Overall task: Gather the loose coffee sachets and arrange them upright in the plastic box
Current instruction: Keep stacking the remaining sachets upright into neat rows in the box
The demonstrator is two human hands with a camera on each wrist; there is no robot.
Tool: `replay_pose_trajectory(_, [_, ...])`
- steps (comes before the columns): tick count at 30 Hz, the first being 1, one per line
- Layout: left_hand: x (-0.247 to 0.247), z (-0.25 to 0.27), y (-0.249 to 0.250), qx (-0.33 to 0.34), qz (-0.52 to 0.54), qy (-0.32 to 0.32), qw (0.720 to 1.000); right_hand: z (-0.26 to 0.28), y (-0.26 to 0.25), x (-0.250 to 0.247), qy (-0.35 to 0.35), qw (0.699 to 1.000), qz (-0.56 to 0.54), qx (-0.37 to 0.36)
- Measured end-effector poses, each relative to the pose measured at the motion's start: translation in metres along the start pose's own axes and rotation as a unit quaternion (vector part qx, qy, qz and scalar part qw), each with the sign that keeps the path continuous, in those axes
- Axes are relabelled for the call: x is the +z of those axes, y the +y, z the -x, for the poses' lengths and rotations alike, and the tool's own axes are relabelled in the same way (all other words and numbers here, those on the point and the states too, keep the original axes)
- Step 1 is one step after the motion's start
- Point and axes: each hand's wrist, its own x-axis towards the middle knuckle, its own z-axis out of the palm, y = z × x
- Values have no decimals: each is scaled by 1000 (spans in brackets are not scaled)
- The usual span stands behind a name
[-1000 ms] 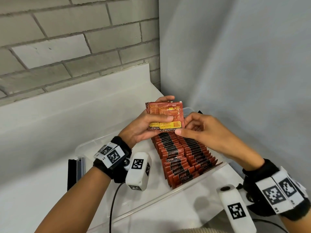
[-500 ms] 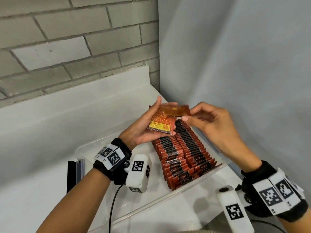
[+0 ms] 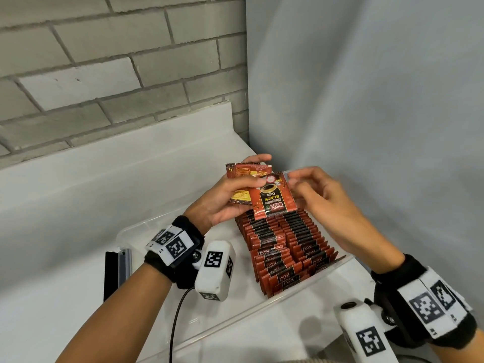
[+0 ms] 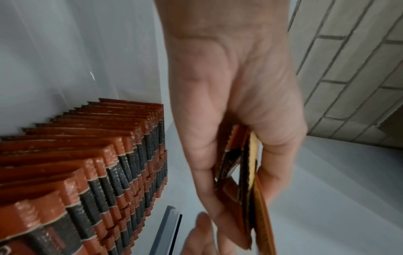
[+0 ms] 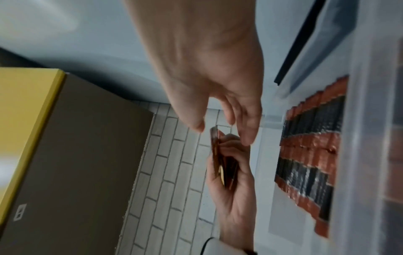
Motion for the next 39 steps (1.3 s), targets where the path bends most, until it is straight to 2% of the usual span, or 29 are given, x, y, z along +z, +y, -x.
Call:
replay_pose_trajectory(2, [-1, -1, 1, 27, 11, 4, 1000, 3, 4, 4, -58, 997, -19, 44])
replay_pose_trajectory(4, [-1, -2, 0, 39, 11, 3, 999, 7, 8, 10, -91, 994, -18, 49])
replay_pose_trajectory(15, [-1, -1, 1, 50, 1, -11, 999, 1, 10, 8, 1, 987, -148, 67])
replay_pose_trajectory(18, [-2, -2, 0, 42, 5, -13, 999, 0, 11, 7, 3, 985, -162, 64])
replay_pose_trajectory(21, [-1, -3, 1, 39, 37, 7, 999, 3, 10, -3, -19, 993, -109, 34])
replay_pose_trajectory(25, [-4, -3, 3, 35, 75, 32, 996, 11, 6, -20, -128, 991, 25, 0])
replay_pose_trajectory(31, [-5, -3, 2, 18, 90, 27, 995, 20, 4, -26, -280, 940, 196, -16])
replay_pose_trajectory(39, [-4, -3, 3, 9, 114, 32, 993, 25, 3, -26, -350, 881, 317, -20])
